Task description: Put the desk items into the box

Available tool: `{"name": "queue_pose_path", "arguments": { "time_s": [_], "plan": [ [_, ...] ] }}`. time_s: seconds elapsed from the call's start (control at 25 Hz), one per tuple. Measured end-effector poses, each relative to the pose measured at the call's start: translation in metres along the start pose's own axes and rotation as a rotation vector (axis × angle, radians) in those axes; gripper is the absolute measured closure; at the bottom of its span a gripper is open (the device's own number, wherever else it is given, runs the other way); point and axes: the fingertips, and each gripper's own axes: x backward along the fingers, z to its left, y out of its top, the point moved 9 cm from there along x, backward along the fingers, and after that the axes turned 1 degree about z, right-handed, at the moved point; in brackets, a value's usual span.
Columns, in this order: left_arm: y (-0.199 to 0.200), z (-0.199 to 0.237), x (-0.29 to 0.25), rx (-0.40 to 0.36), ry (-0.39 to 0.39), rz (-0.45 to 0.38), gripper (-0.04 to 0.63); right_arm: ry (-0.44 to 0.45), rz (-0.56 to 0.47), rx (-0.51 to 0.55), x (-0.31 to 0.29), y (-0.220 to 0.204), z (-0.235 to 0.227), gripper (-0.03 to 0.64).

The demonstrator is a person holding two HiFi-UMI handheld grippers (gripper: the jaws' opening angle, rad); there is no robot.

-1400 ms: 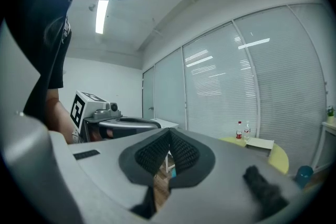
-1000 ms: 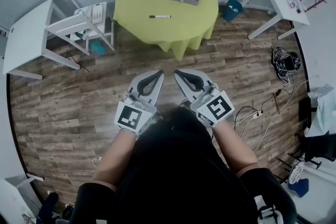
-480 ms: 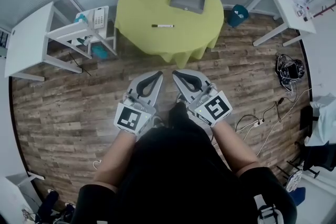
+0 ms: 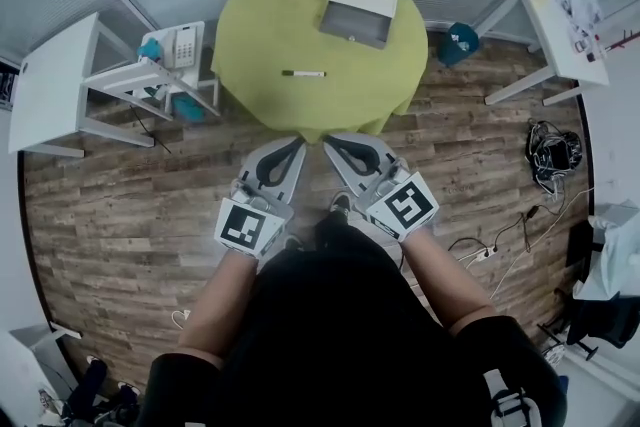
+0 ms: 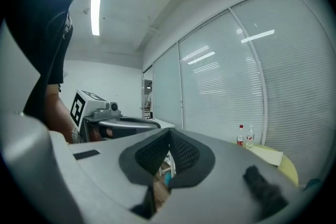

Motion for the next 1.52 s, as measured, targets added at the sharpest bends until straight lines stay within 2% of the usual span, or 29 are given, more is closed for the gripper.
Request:
{"name": "queue_pose_path", "arguments": {
  "time_s": [0.44, 0.84, 1.12, 1.52],
  "plan": [
    [0.002, 0.005, -0.073, -0.004, 0.095, 0.02, 0.583, 0.09, -0.001, 0.004, 0.0, -0.006, -0.081, 0.6],
    [-0.003, 0.019, -0.101, 0.01, 0.15, 0.008, 0.583, 0.135, 0.01, 0.002, -0.014, -0.012, -0.117, 0.6],
    [-0.011, 0.057, -0.113, 0.012, 0.13, 0.017, 0.583, 0.116, 0.036, 0.003, -0.046, -0.017, -0.134, 0.6],
    [-0.023, 0.138, -0.138, 0.021, 0.064, 0.017, 0.583, 0.048, 0.078, -0.026, -0.113, -0.019, -0.165, 0.6]
  ]
}}
